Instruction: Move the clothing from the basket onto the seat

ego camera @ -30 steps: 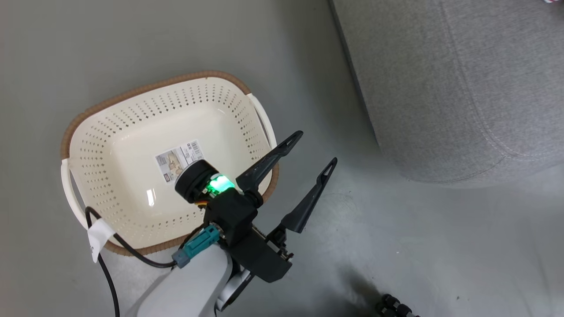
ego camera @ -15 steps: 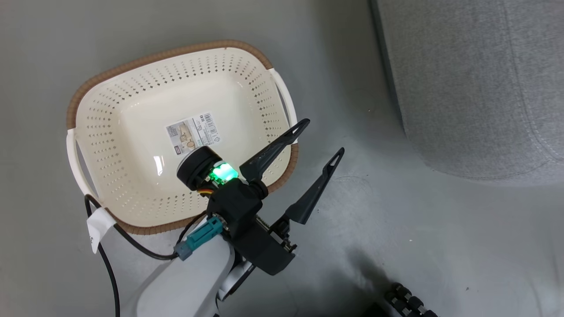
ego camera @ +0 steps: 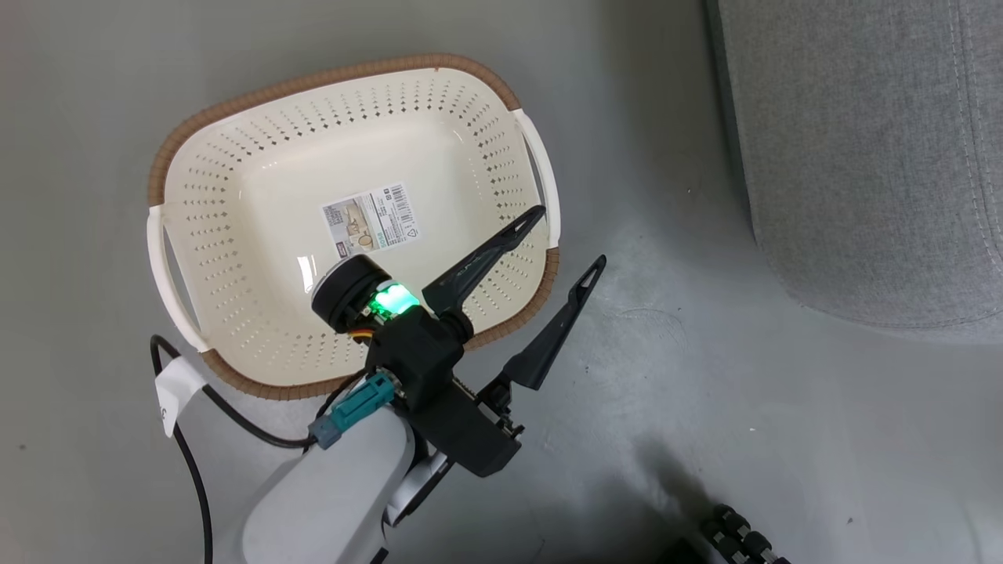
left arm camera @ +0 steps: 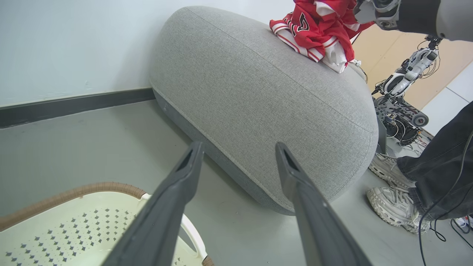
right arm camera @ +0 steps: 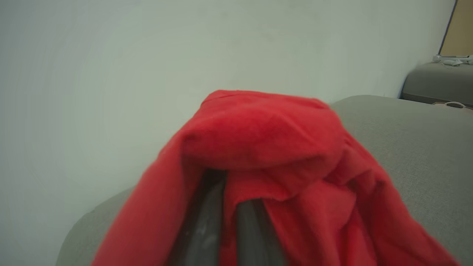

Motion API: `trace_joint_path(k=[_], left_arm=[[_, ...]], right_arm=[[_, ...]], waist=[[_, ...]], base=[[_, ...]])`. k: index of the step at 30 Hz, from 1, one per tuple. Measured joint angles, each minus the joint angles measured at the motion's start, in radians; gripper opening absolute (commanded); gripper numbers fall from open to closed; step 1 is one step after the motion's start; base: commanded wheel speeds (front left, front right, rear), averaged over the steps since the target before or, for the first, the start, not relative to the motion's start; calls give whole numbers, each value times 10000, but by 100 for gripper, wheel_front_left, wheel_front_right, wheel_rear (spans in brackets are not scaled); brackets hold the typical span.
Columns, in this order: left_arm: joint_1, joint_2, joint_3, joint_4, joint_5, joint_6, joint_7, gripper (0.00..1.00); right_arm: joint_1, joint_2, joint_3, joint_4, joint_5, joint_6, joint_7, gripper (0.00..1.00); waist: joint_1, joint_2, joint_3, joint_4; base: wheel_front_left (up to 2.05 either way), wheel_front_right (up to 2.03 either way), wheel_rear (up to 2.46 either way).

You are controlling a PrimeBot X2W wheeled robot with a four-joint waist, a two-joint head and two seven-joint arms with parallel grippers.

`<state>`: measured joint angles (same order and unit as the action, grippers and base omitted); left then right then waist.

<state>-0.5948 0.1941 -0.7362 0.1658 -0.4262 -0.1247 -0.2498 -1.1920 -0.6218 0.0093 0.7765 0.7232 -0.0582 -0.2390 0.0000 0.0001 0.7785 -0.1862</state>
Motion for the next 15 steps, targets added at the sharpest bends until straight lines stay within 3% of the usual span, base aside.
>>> trace_joint_path(k=[3, 4, 5, 6, 7, 15], left_arm=[[-12, -21, 4, 52, -40, 0, 0, 100], [-12, -38, 4, 61, -48, 0, 0, 100], [-12, -61, 8, 69, -59, 0, 0, 100], [-12, -81, 10, 71, -92, 0, 0, 100], [-12, -96, 10, 79, -125, 0, 0, 100], [-5, -234, 21, 215, -238, 0, 0, 100]], right_arm=[[215, 207, 117, 17, -2, 215, -4, 0], [283, 286, 130, 23, -2, 245, -4, 29], [363, 357, 142, 27, -2, 268, -12, 50], [427, 405, 146, 61, -2, 326, -13, 95], [487, 426, 146, 88, -2, 339, -15, 100], [1417, 633, 286, 121, -209, 600, -94, 100]], waist=[[-1, -1, -107, 41], [-1, -1, -148, 53], [-1, -1, -194, 64], [-1, -1, -245, 73], [0, -1, -300, 83], [-1, -1, -861, 116]], base=[[0, 0, 0], [0, 0, 0], [0, 0, 0], [0, 0, 0], [0, 0, 0], [0, 0, 0]])
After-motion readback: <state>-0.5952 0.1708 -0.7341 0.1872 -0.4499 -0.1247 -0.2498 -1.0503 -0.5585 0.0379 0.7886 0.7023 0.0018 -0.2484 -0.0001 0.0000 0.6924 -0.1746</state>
